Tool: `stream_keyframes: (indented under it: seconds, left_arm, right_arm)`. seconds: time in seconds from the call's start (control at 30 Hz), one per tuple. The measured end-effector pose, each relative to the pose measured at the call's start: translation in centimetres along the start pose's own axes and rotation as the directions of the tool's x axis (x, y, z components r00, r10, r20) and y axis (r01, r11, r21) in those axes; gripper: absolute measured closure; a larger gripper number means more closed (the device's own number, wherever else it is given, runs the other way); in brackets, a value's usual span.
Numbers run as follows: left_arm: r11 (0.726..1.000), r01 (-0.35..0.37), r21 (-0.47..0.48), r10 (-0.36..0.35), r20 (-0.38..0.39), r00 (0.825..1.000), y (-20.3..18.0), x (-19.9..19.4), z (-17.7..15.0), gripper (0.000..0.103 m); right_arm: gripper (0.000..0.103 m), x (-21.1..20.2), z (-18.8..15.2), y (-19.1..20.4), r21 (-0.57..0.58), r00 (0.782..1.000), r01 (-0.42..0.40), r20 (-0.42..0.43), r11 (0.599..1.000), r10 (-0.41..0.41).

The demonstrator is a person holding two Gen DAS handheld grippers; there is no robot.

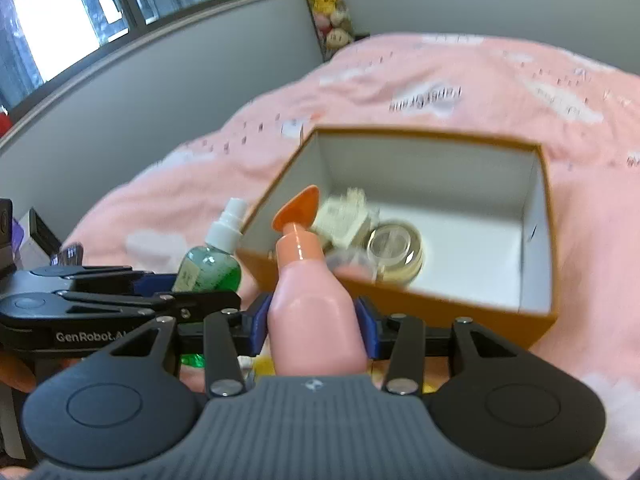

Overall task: Organize rigid objects
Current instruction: 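Carry the green bottle and pink bottle over the orange box, then lower both bottles into the box and open both grippers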

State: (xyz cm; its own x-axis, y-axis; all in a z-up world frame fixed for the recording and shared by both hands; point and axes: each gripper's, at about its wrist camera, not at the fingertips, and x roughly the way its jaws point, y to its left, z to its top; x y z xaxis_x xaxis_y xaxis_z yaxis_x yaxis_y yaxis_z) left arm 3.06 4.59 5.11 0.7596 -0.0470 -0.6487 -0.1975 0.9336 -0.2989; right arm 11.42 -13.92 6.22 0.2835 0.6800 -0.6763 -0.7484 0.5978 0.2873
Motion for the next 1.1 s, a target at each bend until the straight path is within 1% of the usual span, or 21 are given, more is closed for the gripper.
stream_keyframes:
  seconds: [0.07, 0.17, 0.33, 0.47, 0.53, 0.67, 0.77, 1.0, 1.1]
  left_arm:
    - [1.000, 0.014, 0.019, -0.015, 0.021, 1.000, -0.6, 0.2, 1.1, 0.052]
    - [0.999, 0.047, 0.013, -0.047, 0.029, 0.998, -1.2, 1.1, 2.4, 0.052]
    - [0.998, 0.059, -0.018, -0.059, 0.003, 0.998, -1.1, 4.1, 3.6, 0.052]
    - [0.995, 0.088, -0.049, -0.089, -0.022, 0.996, -1.0, 6.0, 4.6, 0.052]
    - [0.992, 0.096, -0.078, -0.099, -0.039, 0.994, -0.9, 7.6, 5.1, 0.052]
    - [0.992, 0.086, -0.094, -0.093, -0.072, 0.993, -0.8, 10.3, 5.5, 0.052]
    - [0.988, 0.085, -0.129, -0.100, -0.114, 0.988, -0.2, 12.3, 5.5, 0.052]
    - [0.984, 0.061, -0.166, -0.096, -0.207, 0.974, 0.2, 15.8, 4.7, 0.052]
    - [0.983, 0.048, -0.174, -0.089, -0.235, 0.968, 0.3, 16.7, 4.5, 0.052]
  right_arm:
    - [0.061, -0.5, 0.9, -0.1, -0.011, 0.999, 0.017, 0.030, 1.000, -0.017]
    - [0.061, -0.3, 2.2, -0.9, 0.005, 0.997, 0.049, 0.053, 0.999, -0.049]
    - [0.061, 1.0, 3.7, -2.5, 0.044, 0.995, 0.085, 0.052, 0.995, -0.087]
    - [0.061, 2.2, 4.8, -3.7, 0.050, 0.992, 0.119, 0.044, 0.992, -0.121]
    - [0.061, 3.4, 5.2, -4.5, 0.051, 0.987, 0.156, 0.022, 0.986, -0.157]
    - [0.061, 6.2, 5.1, -6.2, 0.046, 0.975, 0.220, -0.050, 0.974, -0.218]
    - [0.061, 8.3, 4.6, -7.1, 0.000, 0.962, 0.251, -0.109, 0.968, -0.250]
    - [0.061, 11.7, 3.5, -7.2, -0.132, 0.935, 0.272, -0.196, 0.953, -0.294]
    - [0.061, 12.8, 3.4, -7.5, -0.148, 0.927, 0.267, -0.232, 0.952, -0.296]
